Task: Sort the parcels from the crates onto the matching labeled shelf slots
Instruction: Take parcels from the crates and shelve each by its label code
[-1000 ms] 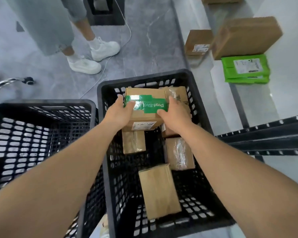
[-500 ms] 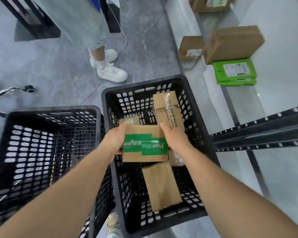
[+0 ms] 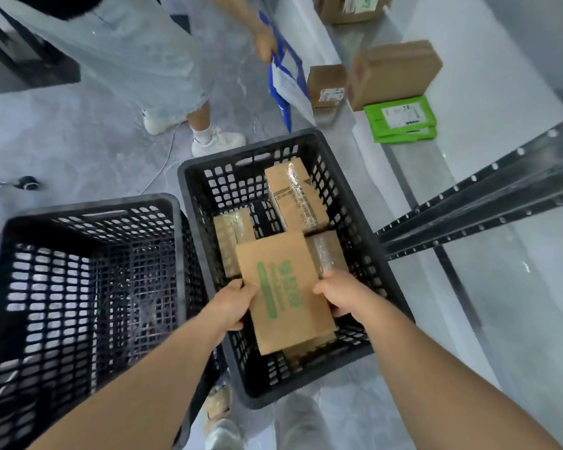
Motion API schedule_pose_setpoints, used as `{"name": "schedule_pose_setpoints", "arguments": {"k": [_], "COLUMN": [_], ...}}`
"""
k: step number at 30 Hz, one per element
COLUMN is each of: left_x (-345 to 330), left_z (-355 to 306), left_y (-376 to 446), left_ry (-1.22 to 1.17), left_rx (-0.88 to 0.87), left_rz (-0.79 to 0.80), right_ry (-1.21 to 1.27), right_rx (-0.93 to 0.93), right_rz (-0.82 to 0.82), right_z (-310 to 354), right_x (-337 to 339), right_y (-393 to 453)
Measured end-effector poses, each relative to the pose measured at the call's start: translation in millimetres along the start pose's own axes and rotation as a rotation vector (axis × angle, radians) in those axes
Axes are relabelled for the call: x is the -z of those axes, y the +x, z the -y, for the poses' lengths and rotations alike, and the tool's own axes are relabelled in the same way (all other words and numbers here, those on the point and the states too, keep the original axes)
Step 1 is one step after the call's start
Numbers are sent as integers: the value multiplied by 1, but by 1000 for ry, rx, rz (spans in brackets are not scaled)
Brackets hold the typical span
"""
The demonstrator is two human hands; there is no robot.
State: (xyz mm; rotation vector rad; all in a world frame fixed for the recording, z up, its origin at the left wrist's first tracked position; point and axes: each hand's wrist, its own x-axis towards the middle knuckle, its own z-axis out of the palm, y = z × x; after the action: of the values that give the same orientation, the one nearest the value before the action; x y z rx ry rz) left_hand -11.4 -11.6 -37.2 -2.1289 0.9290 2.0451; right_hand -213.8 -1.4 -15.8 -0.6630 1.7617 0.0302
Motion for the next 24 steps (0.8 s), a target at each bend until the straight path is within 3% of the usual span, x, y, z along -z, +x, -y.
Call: {"name": "schedule_pose_setpoints", "arguments": {"k": [3,11,19,24], "left_x": [-10,-7,-7,-16], "left_z": [1,-16,-57,-44], "left_y": [1,-26,-50,-42], "left_ry": [-140,-200,-408,-267], "left_rx": [-17,-139,-289,-234], "left_rz": [10,87,-1,39], "right_ry": [128,305,721,611], "right_rx": [-32,99,207,122], "right_rz": [25,73,-233,-261], "right_z": [-15,-16,8,-9], "right_x": [-3,15,51,44], "right_y": [-4,-23,-38,-37]}}
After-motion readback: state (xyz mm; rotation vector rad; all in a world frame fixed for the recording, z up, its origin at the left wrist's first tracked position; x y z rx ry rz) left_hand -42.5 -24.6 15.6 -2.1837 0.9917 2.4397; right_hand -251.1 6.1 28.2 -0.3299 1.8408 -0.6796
